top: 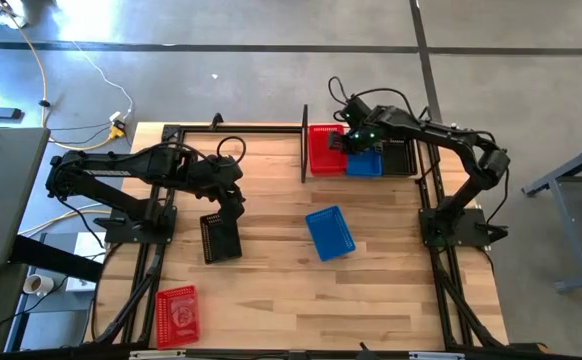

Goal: Stack baskets on shelf by color
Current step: Stack the top red basket on the red basket on the shelf, then stack the black basket on the stacked black baskets on the shelf

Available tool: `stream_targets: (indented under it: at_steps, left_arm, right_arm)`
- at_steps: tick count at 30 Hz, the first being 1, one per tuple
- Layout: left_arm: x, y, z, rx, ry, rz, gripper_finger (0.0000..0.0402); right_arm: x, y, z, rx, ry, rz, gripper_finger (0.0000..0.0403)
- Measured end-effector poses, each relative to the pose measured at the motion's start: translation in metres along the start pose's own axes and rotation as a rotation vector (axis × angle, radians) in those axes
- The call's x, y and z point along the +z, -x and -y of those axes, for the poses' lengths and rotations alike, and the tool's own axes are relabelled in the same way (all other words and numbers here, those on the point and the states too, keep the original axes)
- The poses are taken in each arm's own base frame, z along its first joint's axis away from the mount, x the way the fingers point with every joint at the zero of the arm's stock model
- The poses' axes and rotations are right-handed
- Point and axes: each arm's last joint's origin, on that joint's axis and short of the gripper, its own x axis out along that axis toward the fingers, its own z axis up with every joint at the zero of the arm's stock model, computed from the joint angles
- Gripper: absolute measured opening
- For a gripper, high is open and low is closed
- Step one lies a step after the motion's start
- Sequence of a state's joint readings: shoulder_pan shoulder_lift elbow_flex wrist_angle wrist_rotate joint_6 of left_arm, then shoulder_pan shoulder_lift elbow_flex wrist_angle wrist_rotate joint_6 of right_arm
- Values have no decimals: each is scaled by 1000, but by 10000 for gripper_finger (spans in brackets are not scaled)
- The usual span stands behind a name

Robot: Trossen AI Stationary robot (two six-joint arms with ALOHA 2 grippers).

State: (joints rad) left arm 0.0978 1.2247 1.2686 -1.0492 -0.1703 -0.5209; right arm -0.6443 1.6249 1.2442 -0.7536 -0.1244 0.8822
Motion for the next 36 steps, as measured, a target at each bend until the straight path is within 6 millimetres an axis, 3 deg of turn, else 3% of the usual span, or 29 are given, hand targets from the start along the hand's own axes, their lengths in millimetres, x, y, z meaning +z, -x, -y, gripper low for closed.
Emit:
stream_targets:
  at_steps: [6,17,27,36]
  left_arm:
    - [0,0,0,2,0,1,177]
    - [0,0,0,1,2,1,177]
    - [0,0,0,-9,10,-6,177]
    - [-4,1,7,-88,5,-51,177]
  right_arm:
    - [-1,0,-1,-6,19,7,15]
    - [2,4,-2,16,29,42,97]
    - [-3,35,-5,100,97,98,101]
    - [-28,74,-15,212,224,140,101]
